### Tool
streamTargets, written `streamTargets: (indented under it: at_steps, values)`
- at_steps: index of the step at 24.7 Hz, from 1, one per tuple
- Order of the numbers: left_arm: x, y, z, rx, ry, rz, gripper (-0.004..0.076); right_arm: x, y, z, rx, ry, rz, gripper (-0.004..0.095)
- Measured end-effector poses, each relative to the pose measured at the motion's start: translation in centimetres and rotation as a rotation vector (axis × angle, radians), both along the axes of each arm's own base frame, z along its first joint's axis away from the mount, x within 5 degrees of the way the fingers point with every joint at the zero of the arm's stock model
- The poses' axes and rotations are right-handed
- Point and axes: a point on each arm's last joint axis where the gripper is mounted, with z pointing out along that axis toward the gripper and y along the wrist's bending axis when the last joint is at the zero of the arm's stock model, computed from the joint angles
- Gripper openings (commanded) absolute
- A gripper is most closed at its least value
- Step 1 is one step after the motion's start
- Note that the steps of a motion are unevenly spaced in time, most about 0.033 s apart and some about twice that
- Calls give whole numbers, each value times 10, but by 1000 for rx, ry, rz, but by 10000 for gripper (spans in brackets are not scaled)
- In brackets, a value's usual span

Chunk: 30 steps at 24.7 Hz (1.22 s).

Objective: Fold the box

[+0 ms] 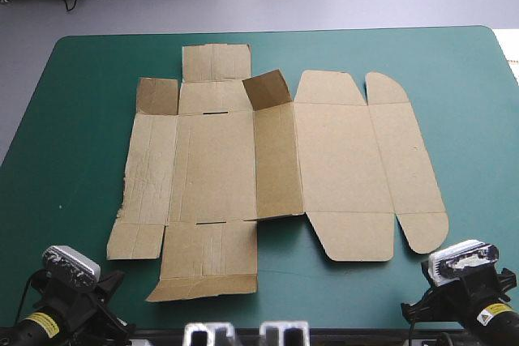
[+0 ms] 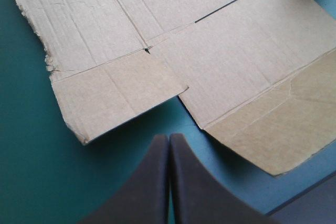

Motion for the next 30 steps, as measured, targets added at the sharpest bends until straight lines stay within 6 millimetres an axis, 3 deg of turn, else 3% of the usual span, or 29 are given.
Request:
streamTargets:
  at_steps: [6,10,13,25,30]
  values:
    - [3,0,9,-19,-81,9,-10,0,0,0,0,0,0,-19]
    - [16,4,38,-92,-254,127,-10,0,0,0,0,0,0,-19]
    - [43,9,46,-60,-243,255,-10,0,0,0,0,0,0,-19]
    - [165,3,56,115,-101,467,-9,0,0,0,0,0,0,-19]
    - [214,14,60,131,27,576,11,0,0,0,-2,0,-1,-19]
